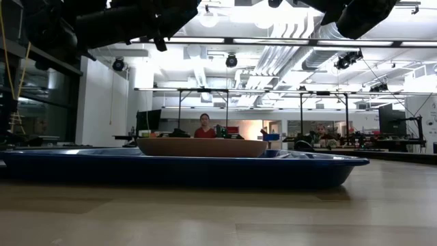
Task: Pick and place plate/cup/fork/spoon on tray
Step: Put the purple fork on the blue serving tray
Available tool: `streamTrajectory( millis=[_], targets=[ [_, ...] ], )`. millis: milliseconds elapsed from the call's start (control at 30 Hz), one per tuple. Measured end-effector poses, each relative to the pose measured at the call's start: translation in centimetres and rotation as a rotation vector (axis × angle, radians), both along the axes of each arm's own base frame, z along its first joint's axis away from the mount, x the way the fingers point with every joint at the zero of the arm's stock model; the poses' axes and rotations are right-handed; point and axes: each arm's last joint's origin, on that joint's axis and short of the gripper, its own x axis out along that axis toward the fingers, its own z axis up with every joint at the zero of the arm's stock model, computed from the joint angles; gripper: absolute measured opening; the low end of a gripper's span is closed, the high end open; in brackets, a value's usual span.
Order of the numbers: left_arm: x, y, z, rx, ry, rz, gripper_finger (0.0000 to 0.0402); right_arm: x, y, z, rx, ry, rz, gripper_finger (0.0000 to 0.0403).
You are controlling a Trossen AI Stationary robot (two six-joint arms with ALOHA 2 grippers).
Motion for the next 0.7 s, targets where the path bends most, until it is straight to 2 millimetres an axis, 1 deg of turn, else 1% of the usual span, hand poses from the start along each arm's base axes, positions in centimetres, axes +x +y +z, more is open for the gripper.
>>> streamTrajectory(
  millis=[100, 200, 233, 400, 500, 600, 700],
  targets=[
    [0.0, 0.0, 0.0, -0.001, 0.000, 0.005, 0.0069, 0.0, 0.0, 0.0, 0.000, 0.000, 0.000, 0.0000],
    [0.0, 0.0, 0.0, -0.001, 0.001, 0.002, 0.0019, 0.0, 0.0, 0.0, 0.000, 0.000, 0.000, 0.0000],
    [0.0, 0.0, 0.0, -0.002, 0.001, 0.000, 0.0011, 0.0, 0.0, 0.0, 0.001, 0.000, 0.001, 0.0000],
    [0.0, 0.0, -0.1, -0.006, 0.006, 0.011, 0.0006, 0.0, 0.0, 0.0, 0.004, 0.003, 0.004, 0.0001],
    [-0.2, 0.1, -0.1, -0.008, 0.020, 0.032, 0.0005, 0.0, 0.0, 0.0, 0.036, 0.012, -0.027, 0.0012],
    [-0.8, 0.4, -0.1, -0.012, 0.034, 0.070, 0.0003, -0.3, 0.1, 0.2, 0.075, 0.051, -0.119, 0.0038],
    [-1.8, 0.7, 0.3, -0.019, 0.026, 0.093, 0.0003, -0.8, 0.3, 0.8, 0.090, 0.100, -0.197, 0.0078]
  ],
)
